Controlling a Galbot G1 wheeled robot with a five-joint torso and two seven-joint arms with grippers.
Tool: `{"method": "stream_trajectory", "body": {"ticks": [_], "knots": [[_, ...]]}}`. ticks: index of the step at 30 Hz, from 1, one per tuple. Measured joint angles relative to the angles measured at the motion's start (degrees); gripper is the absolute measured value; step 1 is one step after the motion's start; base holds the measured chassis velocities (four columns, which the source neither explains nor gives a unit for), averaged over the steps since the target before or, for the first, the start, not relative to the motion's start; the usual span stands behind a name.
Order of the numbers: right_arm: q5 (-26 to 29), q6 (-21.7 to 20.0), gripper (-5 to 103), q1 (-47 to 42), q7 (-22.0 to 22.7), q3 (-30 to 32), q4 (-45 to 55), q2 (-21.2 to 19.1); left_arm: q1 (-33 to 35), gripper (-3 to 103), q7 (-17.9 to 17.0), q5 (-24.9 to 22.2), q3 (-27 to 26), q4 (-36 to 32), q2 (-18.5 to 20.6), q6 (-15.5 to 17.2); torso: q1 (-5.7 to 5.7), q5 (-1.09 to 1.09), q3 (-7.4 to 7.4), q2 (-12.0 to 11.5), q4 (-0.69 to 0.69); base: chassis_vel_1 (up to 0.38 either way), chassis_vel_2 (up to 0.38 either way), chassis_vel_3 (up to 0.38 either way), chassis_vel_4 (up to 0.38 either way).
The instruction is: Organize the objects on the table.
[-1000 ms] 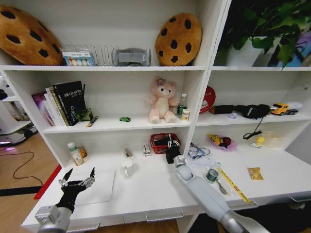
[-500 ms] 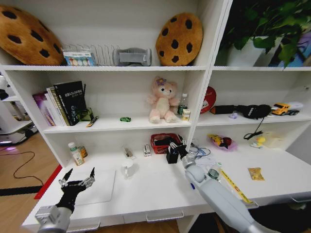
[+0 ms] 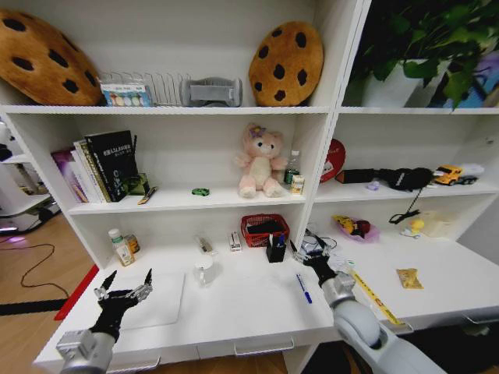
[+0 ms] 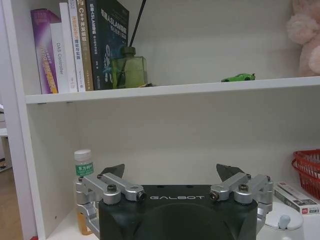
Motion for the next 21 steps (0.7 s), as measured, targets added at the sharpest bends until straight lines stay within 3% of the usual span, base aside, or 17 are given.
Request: {"method": "stream_trajectory", "body": {"ticks": [10, 13, 15, 17, 21], "knots": [[-0.8, 2.2, 100, -0.7, -1.9, -0.9, -1.3, 2.8, 0.0, 100, 0.0, 0.0, 0.0, 0.0, 0.0, 0.0, 0.01, 0.01, 0.01, 0.0, 0.03, -0.141, -0.124, 0.143, 0.148], [2.7, 1.9, 100, 0.2, -2.5, -3.2, -1.3, 3.0, 0.0, 100, 0.0, 0.0, 0.0, 0.0, 0.0, 0.0, 0.02, 0.05, 0.02, 0.0, 0.01, -0.094, -0.138, 0.103, 0.148], [11.6, -2.9, 100, 1.2, -0.5, -5.6, 0.8, 3.3, 0.0, 100, 0.0, 0.0, 0.0, 0.0, 0.0, 0.0, 0.01, 0.01, 0.01, 0.0, -0.02, -0.035, -0.091, 0.025, 0.045], [16.9, -6.6, 100, 2.6, 0.6, -8.0, 1.9, 3.5, 0.0, 100, 0.0, 0.0, 0.0, 0.0, 0.0, 0.0, 0.01, -0.02, 0.01, 0.0, 0.01, -0.011, -0.028, -0.008, -0.001], [19.5, -10.4, 100, 4.2, 4.2, -9.7, 2.0, 3.5, 0.0, 100, 0.0, 0.0, 0.0, 0.0, 0.0, 0.0, 0.01, -0.02, 0.01, 0.0, 0.03, 0.039, 0.063, -0.031, -0.037]]}}
